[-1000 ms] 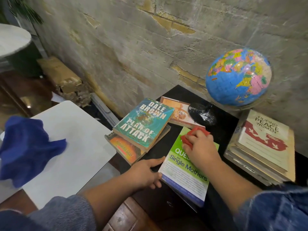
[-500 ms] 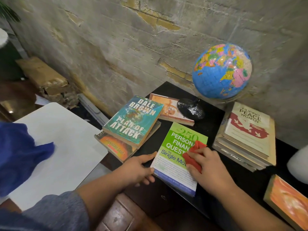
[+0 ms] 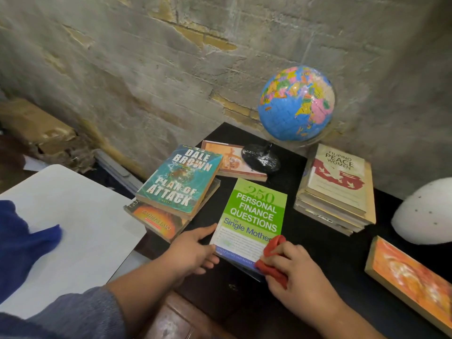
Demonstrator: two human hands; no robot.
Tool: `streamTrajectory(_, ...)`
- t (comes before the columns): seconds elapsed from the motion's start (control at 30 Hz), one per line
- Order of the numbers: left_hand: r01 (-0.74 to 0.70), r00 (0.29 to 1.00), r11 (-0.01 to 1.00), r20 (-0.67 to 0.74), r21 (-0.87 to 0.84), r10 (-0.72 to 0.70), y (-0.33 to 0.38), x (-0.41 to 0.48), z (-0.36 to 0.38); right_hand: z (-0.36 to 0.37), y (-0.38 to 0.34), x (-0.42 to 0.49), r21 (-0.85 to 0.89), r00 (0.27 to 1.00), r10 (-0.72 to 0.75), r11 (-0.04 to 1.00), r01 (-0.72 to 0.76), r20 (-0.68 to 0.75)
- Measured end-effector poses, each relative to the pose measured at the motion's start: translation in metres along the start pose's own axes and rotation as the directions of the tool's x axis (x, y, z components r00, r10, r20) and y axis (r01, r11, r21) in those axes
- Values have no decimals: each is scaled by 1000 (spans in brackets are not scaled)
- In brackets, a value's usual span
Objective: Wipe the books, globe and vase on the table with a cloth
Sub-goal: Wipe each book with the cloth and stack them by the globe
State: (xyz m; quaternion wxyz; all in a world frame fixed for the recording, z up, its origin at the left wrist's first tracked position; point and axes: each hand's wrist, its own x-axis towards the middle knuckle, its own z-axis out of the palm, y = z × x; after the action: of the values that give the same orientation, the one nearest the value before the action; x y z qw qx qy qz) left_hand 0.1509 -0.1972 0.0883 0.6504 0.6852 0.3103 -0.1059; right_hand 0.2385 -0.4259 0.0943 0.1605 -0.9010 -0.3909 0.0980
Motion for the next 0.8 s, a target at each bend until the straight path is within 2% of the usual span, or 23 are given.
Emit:
streamTrajectory(0.07,-18,999,999,-47,-27,17,3,-3,3,-7,-5,-3,191,996,82,978,-86,30)
streamTrajectory(0.17,-6,998,994,-59,-113,-1,11,-7,8,-19,-8,0,484,966,244,837,-256,89)
streamTrajectory(0.33,-88,995,983,-54,-160,80,23,-13,7,-31,-12,-2,716,876,414,532,-452,246)
streamTrajectory(0.43,-182,983,960,-59,-214,173,18,-20,-2,-36,-1,-6,796,845,359,326,-511,396)
streamTrajectory(0.5,-208,978,939,-35,-275,206,10,-24,-6,-38,2,-10,823,857,250,256,-508,451)
streamTrajectory(0.6,-221,972,915,-5,-337,233,13,-22,-1,-42,9,-18,901,906,151,125,-415,396)
streamTrajectory(0.73,-223,960,919,92,-324,265,59,-5,28,-64,28,-28,972,945,242,32,-234,220)
streamTrajectory(0.8,-219,960,942,115,-256,255,85,10,50,-79,40,-33,981,935,317,53,-186,160)
